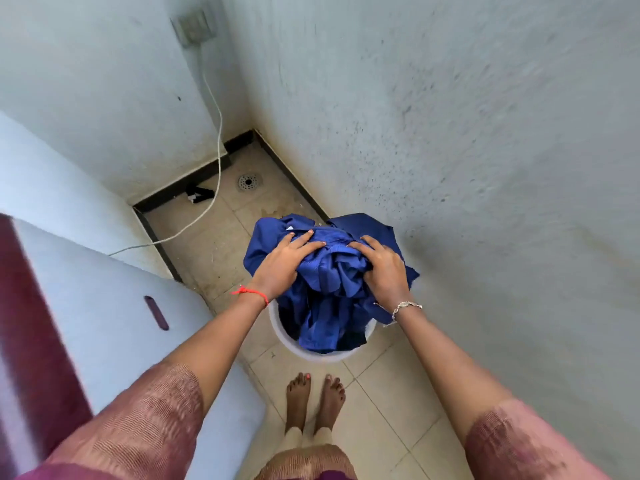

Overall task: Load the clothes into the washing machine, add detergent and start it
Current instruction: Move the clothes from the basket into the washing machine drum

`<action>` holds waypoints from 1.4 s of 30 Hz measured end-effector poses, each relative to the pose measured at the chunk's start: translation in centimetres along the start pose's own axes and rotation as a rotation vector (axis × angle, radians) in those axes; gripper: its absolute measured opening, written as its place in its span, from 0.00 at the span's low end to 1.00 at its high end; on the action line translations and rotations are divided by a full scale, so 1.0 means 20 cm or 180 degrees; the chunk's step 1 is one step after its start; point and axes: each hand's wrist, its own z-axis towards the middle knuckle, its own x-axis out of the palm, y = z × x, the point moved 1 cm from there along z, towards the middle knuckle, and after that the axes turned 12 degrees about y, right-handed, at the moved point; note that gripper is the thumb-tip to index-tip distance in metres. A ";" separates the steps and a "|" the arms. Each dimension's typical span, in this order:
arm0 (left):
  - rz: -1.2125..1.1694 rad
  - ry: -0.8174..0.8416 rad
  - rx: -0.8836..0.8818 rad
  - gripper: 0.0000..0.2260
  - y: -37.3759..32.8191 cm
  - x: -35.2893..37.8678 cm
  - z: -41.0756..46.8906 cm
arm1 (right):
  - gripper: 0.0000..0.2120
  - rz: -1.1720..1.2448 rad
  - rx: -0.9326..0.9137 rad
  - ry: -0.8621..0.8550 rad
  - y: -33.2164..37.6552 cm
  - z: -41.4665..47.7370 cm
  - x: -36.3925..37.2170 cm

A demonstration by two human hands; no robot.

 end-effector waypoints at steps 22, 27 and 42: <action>-0.0146 -0.2097 0.0071 0.32 -0.37 -1.05 -1.54 | 0.26 0.0366 -0.1753 -0.1640 1.32 -0.83 -0.82; -0.0060 -0.2532 -0.0146 0.32 -0.42 -1.17 -1.96 | 0.27 0.0389 -0.2299 -0.1732 1.65 -1.06 -0.92; 0.0302 -0.3289 -0.0461 0.28 -0.23 -1.33 -3.15 | 0.24 0.0886 -0.3134 -0.1664 2.64 -1.66 -0.81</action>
